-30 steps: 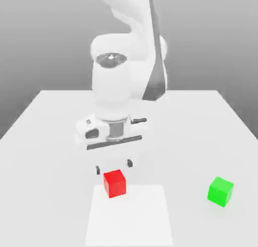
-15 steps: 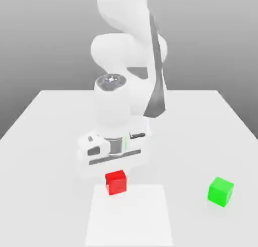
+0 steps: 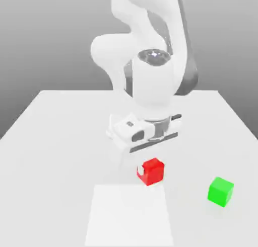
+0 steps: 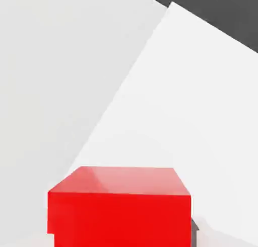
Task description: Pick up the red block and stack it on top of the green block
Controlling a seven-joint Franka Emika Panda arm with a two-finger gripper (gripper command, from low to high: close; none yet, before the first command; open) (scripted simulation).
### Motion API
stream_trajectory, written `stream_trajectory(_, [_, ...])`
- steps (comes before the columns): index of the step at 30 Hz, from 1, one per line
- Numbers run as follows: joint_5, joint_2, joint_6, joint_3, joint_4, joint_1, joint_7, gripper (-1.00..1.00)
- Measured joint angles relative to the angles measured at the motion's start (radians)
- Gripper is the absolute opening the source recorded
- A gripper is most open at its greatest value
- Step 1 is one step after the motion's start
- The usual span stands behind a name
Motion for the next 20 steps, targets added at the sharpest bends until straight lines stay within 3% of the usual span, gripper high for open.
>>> stream_trajectory(11, [-0.023, 0.054, -0.09, 0.121, 0.144, 0.245, 0.148, -1.0])
stream_trajectory(17, [-0.117, 0.232, 0.06, 0.069, 0.169, 0.301, 0.231, -1.0])
stream_trajectory(18, [-0.13, 0.255, 0.081, 0.062, 0.17, 0.305, 0.24, 1.0])
stream_trajectory(20, [-0.13, 0.255, 0.081, 0.062, 0.17, 0.306, 0.24, 1.0])
